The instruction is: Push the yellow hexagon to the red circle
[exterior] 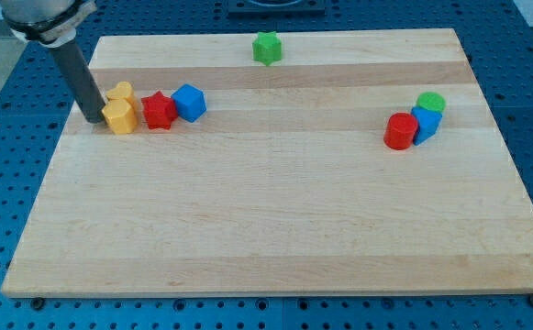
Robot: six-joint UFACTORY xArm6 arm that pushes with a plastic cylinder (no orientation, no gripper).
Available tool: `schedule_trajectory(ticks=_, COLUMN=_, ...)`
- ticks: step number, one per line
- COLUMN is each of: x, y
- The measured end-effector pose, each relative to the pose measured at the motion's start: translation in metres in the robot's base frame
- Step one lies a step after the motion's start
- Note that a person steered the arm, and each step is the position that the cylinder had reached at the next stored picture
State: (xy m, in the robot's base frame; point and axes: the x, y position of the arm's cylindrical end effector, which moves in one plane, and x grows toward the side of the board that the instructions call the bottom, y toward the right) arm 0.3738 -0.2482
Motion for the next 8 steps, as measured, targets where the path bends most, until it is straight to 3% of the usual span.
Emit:
schedule_trajectory(ticks=3, x=0.016, y=0.059)
schedule_trajectory(ticks=7, x=0.091, y=0.129)
schedule_trajectory(ticks=8, x=0.092, y=0.155)
